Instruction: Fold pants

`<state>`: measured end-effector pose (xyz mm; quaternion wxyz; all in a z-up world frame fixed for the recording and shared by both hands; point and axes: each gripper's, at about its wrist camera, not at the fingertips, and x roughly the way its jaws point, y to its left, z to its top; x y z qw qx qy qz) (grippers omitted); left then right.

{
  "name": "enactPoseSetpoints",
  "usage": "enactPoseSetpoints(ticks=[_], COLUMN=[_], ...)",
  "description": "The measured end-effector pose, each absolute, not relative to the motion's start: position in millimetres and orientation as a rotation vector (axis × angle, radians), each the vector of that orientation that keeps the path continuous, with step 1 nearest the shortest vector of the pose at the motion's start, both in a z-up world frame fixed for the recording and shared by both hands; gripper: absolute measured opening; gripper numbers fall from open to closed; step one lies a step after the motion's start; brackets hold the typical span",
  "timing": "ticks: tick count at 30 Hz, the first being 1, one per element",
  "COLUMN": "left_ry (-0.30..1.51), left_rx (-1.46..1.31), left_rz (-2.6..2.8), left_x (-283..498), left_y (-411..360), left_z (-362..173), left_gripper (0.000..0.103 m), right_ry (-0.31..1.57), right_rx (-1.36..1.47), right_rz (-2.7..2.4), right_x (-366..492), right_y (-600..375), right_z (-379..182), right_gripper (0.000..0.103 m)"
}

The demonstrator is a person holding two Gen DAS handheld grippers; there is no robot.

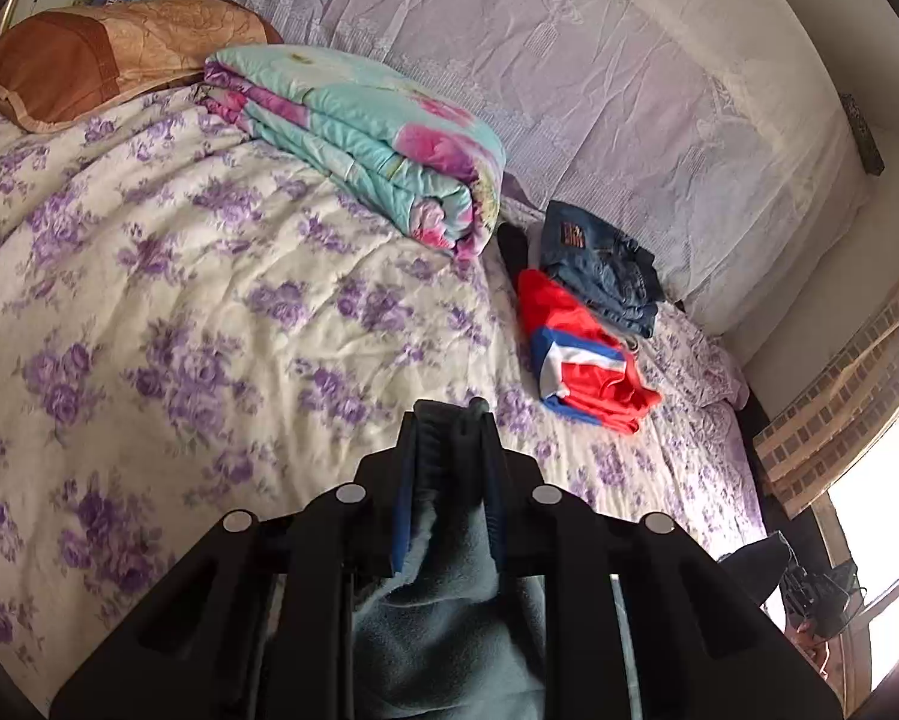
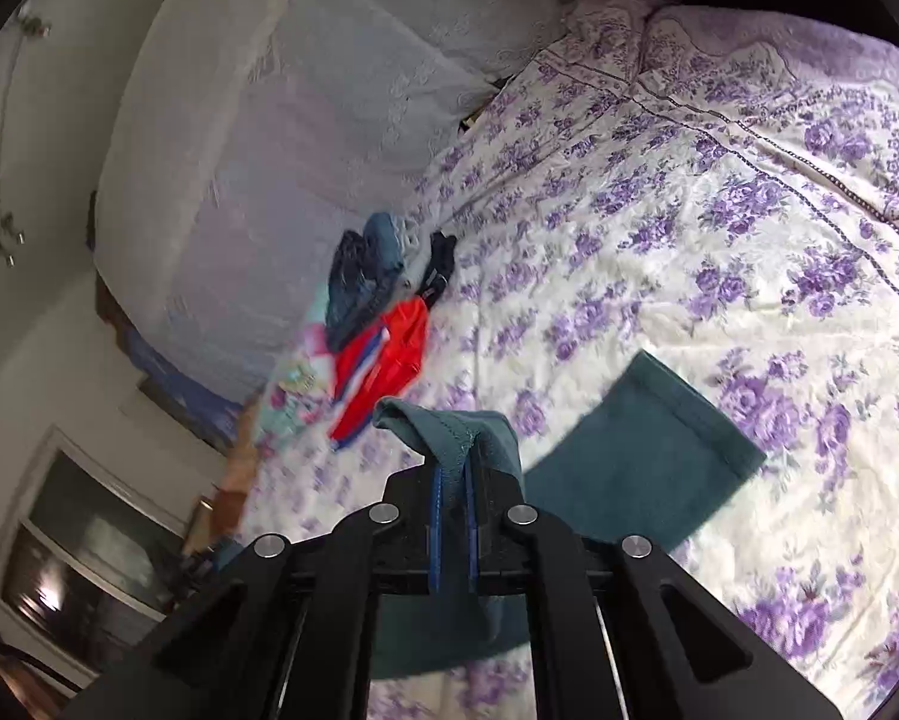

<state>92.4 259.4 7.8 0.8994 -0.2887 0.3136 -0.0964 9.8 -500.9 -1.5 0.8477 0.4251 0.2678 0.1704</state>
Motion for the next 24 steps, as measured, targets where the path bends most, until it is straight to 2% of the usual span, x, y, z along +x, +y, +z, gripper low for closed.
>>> enactPoseSetpoints(ticks=[6, 7, 9, 10, 13, 20, 21, 24], left_ry=[0.597, 0.606, 0.681, 0.722, 0.784, 0.761, 0.759, 0.754], left_rx=[-0.734, -0.768, -0.823, -0.851, -0.885, -0.88, -0.876, -0.888], left_rz=[-0.048, -0.01, 0.061, 0.1, 0.108, 0.078, 0.079, 0.074], left_x=[135.9, 145.3, 164.2, 170.6, 176.7, 177.0, 177.0, 177.5], left_y=[292.5, 301.0, 313.4, 318.1, 323.2, 323.4, 322.9, 325.1], left_z=[11.0, 1.5, -25.2, -41.3, -73.6, -73.4, -72.8, -73.8], left_gripper=[0.018, 0.018, 0.018, 0.018, 0.018, 0.02, 0.02, 0.021], right_ry=[0.546, 0.573, 0.639, 0.635, 0.663, 0.763, 0.774, 0.828], right_rx=[0.984, 0.926, 0.794, 0.779, 0.771, 0.689, 0.705, 0.767], right_rz=[0.183, 0.108, -0.002, -0.024, 0.042, 0.048, 0.065, 0.12], right_x=[115.7, 134.4, 162.1, 164.5, 160.1, 182.1, 191.7, 221.2], right_y=[-507.8, -504.4, -495.6, -492.6, -483.1, -467.3, -463.9, -450.1], right_z=[15.8, 14.3, 6.1, -1.0, -23.3, -57.1, -61.5, -81.6], right_gripper=[0.007, 0.01, 0.05, 0.062, 0.062, 0.06, 0.059, 0.046])
